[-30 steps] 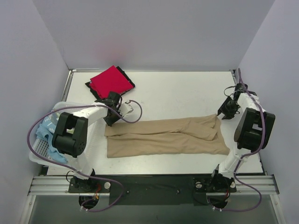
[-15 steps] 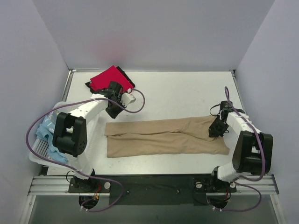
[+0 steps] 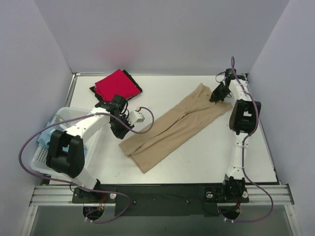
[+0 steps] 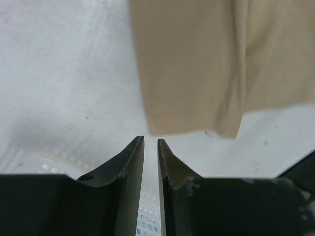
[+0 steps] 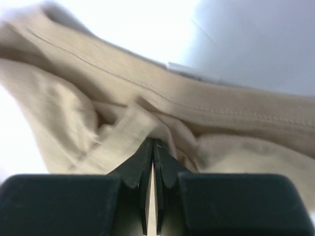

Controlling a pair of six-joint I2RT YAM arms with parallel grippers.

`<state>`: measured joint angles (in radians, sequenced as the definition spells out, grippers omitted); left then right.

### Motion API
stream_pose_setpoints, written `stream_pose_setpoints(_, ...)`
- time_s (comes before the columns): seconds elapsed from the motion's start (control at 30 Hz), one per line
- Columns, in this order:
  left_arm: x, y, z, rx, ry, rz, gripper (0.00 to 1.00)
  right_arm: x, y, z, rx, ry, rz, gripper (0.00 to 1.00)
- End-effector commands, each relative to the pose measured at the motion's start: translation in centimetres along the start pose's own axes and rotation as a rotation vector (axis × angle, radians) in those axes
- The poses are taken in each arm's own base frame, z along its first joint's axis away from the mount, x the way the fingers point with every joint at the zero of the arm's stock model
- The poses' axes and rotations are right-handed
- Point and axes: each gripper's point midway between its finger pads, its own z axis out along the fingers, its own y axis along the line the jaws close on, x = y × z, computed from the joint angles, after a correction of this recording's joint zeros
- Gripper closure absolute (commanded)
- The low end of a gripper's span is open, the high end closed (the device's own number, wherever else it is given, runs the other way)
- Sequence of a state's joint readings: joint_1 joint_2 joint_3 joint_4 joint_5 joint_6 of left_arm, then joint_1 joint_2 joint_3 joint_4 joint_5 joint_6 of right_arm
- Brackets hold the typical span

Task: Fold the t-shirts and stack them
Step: Rotate the tshirt 80 degrees

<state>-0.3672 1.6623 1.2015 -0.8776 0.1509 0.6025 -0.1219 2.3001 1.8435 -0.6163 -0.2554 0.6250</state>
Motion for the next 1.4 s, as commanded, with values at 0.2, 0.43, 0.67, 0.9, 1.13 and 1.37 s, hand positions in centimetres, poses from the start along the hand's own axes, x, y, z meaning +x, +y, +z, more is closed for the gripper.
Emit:
stream_pose_setpoints(0.2, 2.8, -7.6, -1.9, 0.246, -0.104, 0.403, 0.64, -8.4, 14.0, -5.1, -0.432, -0.276, -0.057, 0.89)
stream_pose_setpoints(0.43, 1.5, -6.9, 0.2, 0.222, -0.157, 0.506, 0.56, -10.0, 5.7, -9.8, -0.374, -0.362, -0.009, 0.68)
stream_pose_setpoints(0.67, 1.6, -7.8, -0.3, 0.209, -0.224, 0.598, 0.55, -8.2, 2.0, -3.0, -0.248, -0.221, 0.131, 0.66)
stream_pose_setpoints(0.9, 2.2, -8.4, -0.1, 0.101, -0.308, 0.631, 0.49, -9.1, 5.1, 1.7, -0.326, -0.125, 0.203, 0.77)
stream_pose_setpoints(1.13, 2.1, -9.9, 1.6, 0.067, -0.303, 0.651, 0.44, -13.2, 11.1, 3.0, -0.503, -0.186, 0.244, 1.0)
stream_pose_setpoints(1.37, -0.4, -10.2, 2.8, 0.046, -0.342, 0.739, 0.43, -14.2, 10.8, -0.8, -0.525, -0.288, 0.124, 0.49)
